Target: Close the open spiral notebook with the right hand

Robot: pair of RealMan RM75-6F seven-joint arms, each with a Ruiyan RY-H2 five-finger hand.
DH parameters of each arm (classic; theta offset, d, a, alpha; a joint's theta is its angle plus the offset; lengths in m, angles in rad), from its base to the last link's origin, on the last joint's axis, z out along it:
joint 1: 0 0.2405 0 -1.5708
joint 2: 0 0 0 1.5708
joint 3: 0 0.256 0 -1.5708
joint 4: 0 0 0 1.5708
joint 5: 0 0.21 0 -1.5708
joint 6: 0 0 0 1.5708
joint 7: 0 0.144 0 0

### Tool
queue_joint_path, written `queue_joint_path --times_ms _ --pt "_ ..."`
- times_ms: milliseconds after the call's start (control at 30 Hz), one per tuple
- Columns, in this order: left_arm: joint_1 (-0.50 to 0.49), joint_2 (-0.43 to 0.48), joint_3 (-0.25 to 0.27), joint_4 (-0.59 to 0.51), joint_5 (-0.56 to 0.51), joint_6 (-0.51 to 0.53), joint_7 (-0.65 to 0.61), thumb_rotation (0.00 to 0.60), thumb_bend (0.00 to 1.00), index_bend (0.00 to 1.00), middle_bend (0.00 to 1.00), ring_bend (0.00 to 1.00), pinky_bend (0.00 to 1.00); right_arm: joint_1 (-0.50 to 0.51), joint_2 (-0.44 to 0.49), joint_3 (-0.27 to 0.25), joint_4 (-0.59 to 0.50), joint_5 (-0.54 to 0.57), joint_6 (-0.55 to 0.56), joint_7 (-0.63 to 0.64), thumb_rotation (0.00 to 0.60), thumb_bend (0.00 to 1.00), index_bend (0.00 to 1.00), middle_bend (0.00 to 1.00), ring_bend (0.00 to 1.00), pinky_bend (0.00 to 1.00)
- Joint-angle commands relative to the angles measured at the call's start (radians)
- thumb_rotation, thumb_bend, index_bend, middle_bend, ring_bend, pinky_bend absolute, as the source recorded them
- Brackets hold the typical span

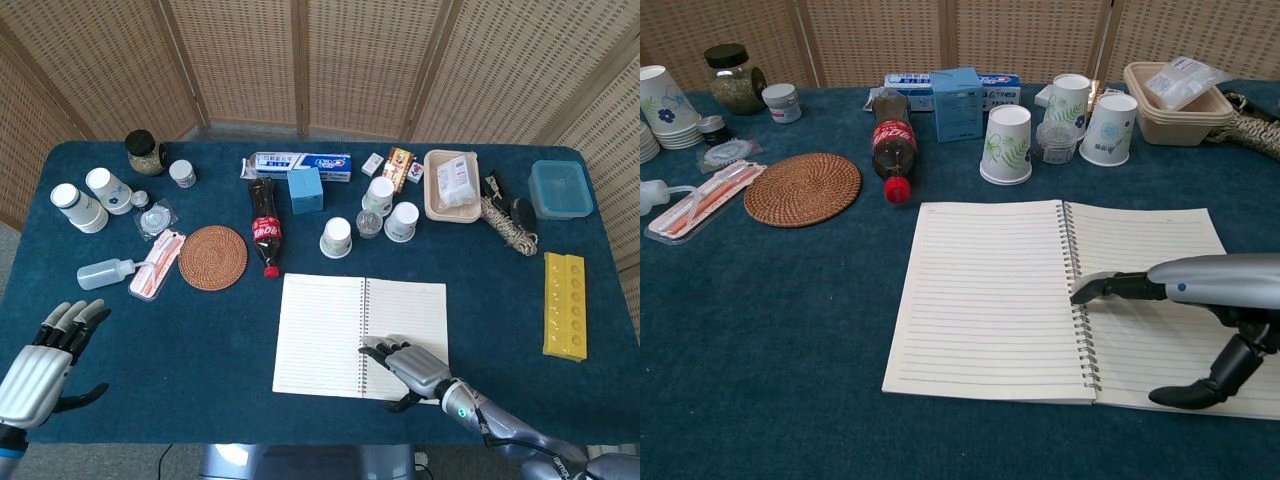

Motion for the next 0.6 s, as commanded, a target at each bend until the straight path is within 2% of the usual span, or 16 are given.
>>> queue_joint_path --times_ms 33,333,600 --pt "-0.001 0.005 0.004 -0.007 0.004 -0.004 -0.001 0.600 0.07 0.00 0.00 0.00 0.00 -0.006 0.010 -0.018 0.001 -0.009 0.005 0.007 0.459 0.34 0.00 0.01 0.00 0.00" --pt "-0.004 0.002 0.003 -0.014 0.005 -0.009 0.006 0.600 0.07 0.00 0.00 0.00 0.00 -0.049 0.061 -0.073 -0.024 -0.075 0.054 0.039 0.463 0.34 0.00 0.01 0.00 0.00" --pt "-0.012 -0.009 0.003 -0.019 0.010 -0.022 0.014 0.600 0.07 0.00 0.00 0.00 0.00 -0.117 0.123 -0.143 -0.029 -0.189 0.133 0.109 0.461 0.35 0.00 0.01 0.00 0.00"
